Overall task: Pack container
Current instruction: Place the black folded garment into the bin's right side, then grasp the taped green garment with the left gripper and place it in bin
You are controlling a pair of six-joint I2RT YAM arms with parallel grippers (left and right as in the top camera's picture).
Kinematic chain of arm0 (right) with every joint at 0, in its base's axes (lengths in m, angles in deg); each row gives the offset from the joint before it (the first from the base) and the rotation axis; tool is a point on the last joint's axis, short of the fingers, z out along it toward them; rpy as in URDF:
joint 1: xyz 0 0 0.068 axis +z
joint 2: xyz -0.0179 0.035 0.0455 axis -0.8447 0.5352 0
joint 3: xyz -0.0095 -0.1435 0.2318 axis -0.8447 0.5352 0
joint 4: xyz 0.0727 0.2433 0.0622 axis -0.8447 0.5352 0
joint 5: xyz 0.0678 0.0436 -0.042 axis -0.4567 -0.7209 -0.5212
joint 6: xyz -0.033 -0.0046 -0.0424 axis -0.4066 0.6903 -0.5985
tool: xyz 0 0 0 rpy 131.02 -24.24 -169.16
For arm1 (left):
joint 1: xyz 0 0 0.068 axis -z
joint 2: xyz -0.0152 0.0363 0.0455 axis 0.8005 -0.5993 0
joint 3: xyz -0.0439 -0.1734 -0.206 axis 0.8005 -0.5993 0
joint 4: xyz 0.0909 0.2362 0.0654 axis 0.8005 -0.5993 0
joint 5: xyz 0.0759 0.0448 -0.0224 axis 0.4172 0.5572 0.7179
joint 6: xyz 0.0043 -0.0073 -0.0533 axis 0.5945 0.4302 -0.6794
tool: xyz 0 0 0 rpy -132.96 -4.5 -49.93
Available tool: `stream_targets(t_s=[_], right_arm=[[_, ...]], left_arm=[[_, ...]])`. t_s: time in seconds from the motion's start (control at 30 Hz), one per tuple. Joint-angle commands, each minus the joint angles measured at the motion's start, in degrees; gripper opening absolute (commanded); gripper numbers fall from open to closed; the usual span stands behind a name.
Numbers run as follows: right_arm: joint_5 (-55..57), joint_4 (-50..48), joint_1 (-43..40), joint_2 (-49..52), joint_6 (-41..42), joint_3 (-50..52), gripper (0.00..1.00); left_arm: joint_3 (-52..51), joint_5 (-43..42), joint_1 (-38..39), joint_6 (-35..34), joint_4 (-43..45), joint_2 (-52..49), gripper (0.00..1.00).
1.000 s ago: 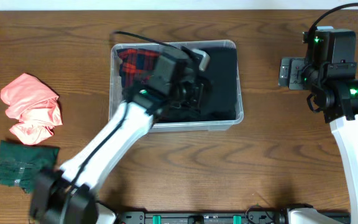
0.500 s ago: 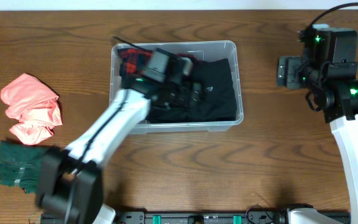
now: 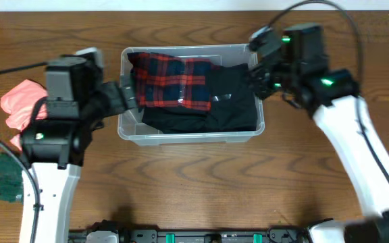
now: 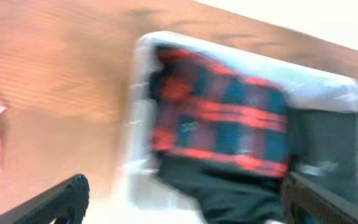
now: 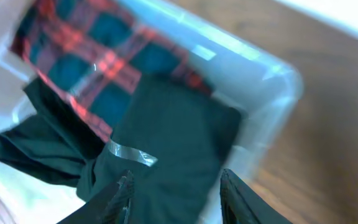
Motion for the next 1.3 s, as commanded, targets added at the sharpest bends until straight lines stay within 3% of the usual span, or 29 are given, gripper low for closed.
stream_targets(t_s=[0.0,0.17,0.3,0.43,0.67,0.83,1.1,1.27], right_arm=[[-0.50,-0.61,2.32,9.38,-1.22,0.33,0.41],[1.09,-2.80,2.84,21.09,-1.11,0.33,0.42],[1.14,-3.96,2.69,25.75,0.57,0.33,0.52],[1.18,-4.00,2.62,22.99,0.92,-0.17,0.57],[4.66,-5.03,2.62,8.70,-0.04,-0.26,0.69],[8.87,-3.98,2.62,2.01,-0.28,-0.26,0.78],[8.83,0.28,2.62,1.11,-0.81,-0.24,0.79],[8.83,0.96,2.62,1.11,-0.83,-0.24,0.79]], left_arm=[[0.15,4.33,-6.75,-0.35,-4.35,0.20,0.98],[-0.81,4.33,-16.48,-1.42,-9.46,-0.61,0.98],[-0.85,4.31,-25.24,-3.37,-12.13,-1.22,0.98],[-1.25,4.35,-34.99,-6.43,-13.90,-1.22,0.98],[-7.82,4.33,-50.64,-15.45,-11.76,-1.46,0.98],[-17.14,4.39,-56.70,-17.46,-5.31,-1.49,0.98],[-29.79,12.04,-62.90,-21.31,10.86,-3.45,0.98],[-31.23,12.31,-63.12,-18.99,20.63,-10.05,0.98]])
